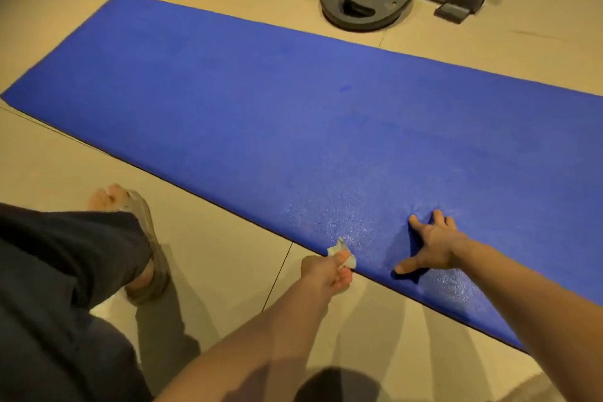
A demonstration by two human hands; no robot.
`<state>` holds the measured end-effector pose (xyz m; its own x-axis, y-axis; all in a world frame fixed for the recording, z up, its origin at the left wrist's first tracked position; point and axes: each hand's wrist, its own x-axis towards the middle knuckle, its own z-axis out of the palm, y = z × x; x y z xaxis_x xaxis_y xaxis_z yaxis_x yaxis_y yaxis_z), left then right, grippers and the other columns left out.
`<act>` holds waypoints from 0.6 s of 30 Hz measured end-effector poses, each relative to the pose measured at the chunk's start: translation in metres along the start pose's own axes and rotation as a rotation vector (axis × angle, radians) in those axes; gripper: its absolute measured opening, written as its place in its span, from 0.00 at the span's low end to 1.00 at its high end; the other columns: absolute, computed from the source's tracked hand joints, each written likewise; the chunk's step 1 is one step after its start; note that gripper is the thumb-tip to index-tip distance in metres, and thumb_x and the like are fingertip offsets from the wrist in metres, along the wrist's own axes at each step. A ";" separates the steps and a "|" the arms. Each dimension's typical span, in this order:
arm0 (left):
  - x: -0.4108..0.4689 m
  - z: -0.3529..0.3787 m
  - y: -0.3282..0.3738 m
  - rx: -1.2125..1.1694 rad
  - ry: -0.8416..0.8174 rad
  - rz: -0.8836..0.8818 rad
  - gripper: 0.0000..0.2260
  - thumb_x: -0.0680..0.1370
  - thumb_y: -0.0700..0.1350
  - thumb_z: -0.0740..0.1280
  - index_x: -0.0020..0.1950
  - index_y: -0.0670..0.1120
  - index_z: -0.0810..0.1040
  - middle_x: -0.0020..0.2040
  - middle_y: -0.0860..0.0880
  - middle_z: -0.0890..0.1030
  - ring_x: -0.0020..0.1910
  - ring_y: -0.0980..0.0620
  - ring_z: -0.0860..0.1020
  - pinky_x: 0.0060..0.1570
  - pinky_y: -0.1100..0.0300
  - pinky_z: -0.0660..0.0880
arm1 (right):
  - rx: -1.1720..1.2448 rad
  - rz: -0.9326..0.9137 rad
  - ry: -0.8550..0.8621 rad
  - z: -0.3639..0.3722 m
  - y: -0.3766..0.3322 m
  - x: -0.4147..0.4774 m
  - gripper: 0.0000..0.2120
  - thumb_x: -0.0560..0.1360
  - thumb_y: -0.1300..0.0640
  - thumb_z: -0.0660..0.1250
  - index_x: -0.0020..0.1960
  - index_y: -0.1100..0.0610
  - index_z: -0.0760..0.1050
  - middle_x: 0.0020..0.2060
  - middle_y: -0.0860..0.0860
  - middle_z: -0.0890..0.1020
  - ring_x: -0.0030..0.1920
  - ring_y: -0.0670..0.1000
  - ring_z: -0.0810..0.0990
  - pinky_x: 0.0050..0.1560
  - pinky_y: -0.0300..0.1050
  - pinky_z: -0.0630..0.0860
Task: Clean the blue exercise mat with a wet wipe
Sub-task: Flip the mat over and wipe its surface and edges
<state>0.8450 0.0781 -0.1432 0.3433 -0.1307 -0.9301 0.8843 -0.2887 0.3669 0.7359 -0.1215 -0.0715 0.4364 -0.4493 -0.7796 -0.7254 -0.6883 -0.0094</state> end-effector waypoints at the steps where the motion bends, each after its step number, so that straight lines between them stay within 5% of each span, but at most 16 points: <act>1: 0.004 -0.004 0.006 -0.017 -0.010 0.003 0.14 0.74 0.42 0.78 0.54 0.35 0.81 0.32 0.45 0.78 0.23 0.54 0.74 0.29 0.60 0.76 | 0.004 0.026 0.004 -0.001 -0.004 0.003 0.70 0.53 0.21 0.74 0.82 0.48 0.45 0.79 0.64 0.43 0.79 0.68 0.44 0.76 0.64 0.60; 4: 0.013 -0.020 0.022 -0.048 0.037 0.061 0.14 0.75 0.42 0.78 0.55 0.35 0.81 0.29 0.46 0.79 0.22 0.54 0.76 0.27 0.61 0.75 | 0.038 0.107 0.031 -0.006 -0.027 0.006 0.67 0.54 0.22 0.74 0.79 0.57 0.54 0.77 0.68 0.49 0.78 0.70 0.48 0.75 0.64 0.62; 7: 0.029 -0.048 0.049 -0.037 0.099 0.105 0.12 0.77 0.41 0.75 0.55 0.35 0.80 0.36 0.45 0.82 0.28 0.52 0.80 0.26 0.63 0.76 | 0.064 0.195 0.057 -0.005 -0.052 0.002 0.66 0.60 0.24 0.74 0.79 0.65 0.53 0.78 0.70 0.49 0.78 0.71 0.48 0.76 0.61 0.60; 10: 0.035 -0.081 0.093 -0.099 0.245 0.159 0.16 0.77 0.43 0.76 0.59 0.35 0.80 0.51 0.43 0.84 0.47 0.46 0.84 0.44 0.55 0.82 | 0.175 0.295 0.115 0.004 -0.074 0.002 0.68 0.63 0.24 0.72 0.80 0.68 0.44 0.79 0.69 0.44 0.79 0.69 0.46 0.75 0.60 0.62; 14: 0.042 -0.094 0.104 0.023 0.310 0.198 0.20 0.69 0.51 0.82 0.49 0.38 0.82 0.42 0.44 0.85 0.36 0.46 0.83 0.39 0.55 0.79 | 0.250 0.114 0.209 0.014 -0.130 0.008 0.62 0.66 0.27 0.72 0.82 0.59 0.44 0.80 0.64 0.41 0.80 0.67 0.42 0.76 0.67 0.57; 18: 0.045 -0.087 0.090 0.071 0.255 0.176 0.23 0.69 0.51 0.82 0.53 0.36 0.83 0.43 0.41 0.85 0.33 0.45 0.79 0.42 0.52 0.81 | 0.202 -0.058 0.070 0.007 -0.180 0.011 0.61 0.67 0.34 0.76 0.82 0.47 0.37 0.79 0.61 0.31 0.77 0.70 0.30 0.73 0.78 0.46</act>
<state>0.9675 0.1287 -0.1534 0.5655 0.0543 -0.8230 0.7829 -0.3493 0.5149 0.8677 0.0013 -0.0832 0.5116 -0.4554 -0.7286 -0.7866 -0.5895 -0.1839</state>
